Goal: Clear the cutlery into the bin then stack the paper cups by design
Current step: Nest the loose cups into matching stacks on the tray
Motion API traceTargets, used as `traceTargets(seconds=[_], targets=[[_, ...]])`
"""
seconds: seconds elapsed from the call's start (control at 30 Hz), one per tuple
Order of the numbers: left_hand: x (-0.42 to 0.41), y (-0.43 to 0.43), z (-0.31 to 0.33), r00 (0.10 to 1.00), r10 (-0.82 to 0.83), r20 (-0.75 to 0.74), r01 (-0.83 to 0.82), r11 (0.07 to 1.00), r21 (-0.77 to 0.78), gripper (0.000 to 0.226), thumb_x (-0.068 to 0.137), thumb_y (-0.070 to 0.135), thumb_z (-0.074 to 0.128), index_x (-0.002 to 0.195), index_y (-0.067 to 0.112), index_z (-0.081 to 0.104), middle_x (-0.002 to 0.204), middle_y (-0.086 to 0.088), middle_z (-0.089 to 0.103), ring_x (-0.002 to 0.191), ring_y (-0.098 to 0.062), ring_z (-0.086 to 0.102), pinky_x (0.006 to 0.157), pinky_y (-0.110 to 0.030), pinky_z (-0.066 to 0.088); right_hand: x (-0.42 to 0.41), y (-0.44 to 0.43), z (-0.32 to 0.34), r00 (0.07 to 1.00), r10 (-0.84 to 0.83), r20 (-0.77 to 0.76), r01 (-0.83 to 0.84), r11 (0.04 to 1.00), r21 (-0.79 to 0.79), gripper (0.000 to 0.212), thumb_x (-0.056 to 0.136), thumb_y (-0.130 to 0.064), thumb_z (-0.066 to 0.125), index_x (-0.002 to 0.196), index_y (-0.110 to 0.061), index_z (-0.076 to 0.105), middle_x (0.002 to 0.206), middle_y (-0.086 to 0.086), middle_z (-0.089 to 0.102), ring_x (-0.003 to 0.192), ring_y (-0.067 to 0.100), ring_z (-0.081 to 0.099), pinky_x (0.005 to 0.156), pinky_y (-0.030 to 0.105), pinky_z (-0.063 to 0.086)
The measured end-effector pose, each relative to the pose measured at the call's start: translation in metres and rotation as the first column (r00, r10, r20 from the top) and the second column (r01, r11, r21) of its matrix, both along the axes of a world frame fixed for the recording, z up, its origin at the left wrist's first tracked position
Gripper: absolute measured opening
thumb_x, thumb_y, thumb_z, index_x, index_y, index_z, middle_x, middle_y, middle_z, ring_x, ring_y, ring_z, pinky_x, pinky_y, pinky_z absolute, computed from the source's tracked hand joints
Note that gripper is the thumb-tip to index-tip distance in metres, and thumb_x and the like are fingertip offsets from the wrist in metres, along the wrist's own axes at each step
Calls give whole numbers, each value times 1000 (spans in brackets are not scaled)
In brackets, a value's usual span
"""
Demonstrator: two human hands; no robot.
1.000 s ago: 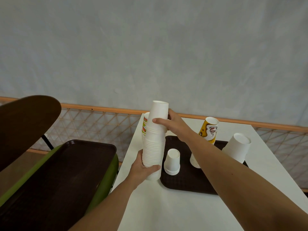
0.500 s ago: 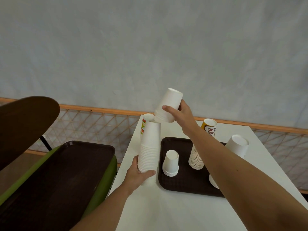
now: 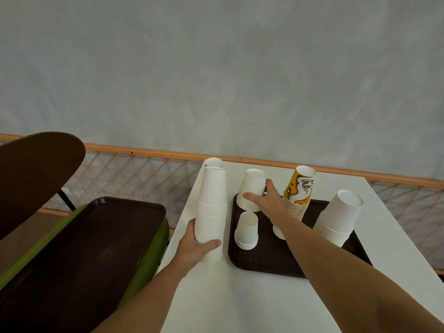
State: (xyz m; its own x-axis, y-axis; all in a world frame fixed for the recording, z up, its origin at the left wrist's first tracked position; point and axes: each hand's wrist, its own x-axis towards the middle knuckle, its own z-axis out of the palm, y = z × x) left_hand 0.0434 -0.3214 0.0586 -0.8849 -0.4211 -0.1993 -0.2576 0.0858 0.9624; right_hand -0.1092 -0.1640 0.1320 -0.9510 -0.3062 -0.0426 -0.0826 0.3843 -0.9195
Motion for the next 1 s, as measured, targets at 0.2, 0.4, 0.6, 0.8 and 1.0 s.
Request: traceTargets(seconds=[0.2, 0.4, 0.6, 0.8, 1.0], targets=[[3, -4, 5, 1000, 24, -9, -24, 1000, -7, 81, 63, 27, 82, 126, 36, 32, 108, 17, 51, 108, -15, 51, 84, -27, 44, 3, 1, -35, 997, 64, 40, -68, 992, 107, 76, 77, -24, 75, 138, -14, 30, 135, 8, 47, 121, 26, 48, 95, 38, 44], [0, -4, 8, 1000, 9, -18, -10, 1000, -16, 83, 66, 25, 82, 130, 33, 30, 111, 14, 50, 111, -16, 49, 87, -28, 43, 6, 6, -53, 990, 84, 113, -101, 983, 155, 81, 77, -25, 76, 140, -16, 26, 139, 8, 43, 125, 28, 44, 102, 44, 42], [-8, -1, 9, 1000, -19, -18, 20, 1000, 4, 93, 52, 39, 80, 132, 33, 32, 122, 7, 53, 115, -18, 52, 92, -32, 47, 0, 2, -18, 992, 124, 3, -124, 991, 48, 67, 82, -31, 71, 136, -19, 34, 139, 10, 44, 127, 27, 44, 96, 32, 40], [-19, 9, 15, 998, -61, -27, 60, 998, -22, 86, 66, 28, 82, 134, 29, 30, 125, 4, 51, 116, -20, 49, 97, -36, 45, 2, -14, 37, 981, 154, -121, -168, 978, -120, 45, 91, -42, 53, 130, -21, 44, 115, -2, 55, 113, 18, 52, 88, 26, 41], [-27, 17, 23, 995, -91, -34, 89, 994, -56, 86, 70, 27, 80, 137, 28, 28, 128, 3, 49, 119, -20, 48, 103, -45, 44, 6, -27, 59, 929, 371, -9, -370, 924, -95, 63, 81, -44, 66, 135, -26, 37, 125, -7, 52, 113, 14, 53, 91, 34, 50]])
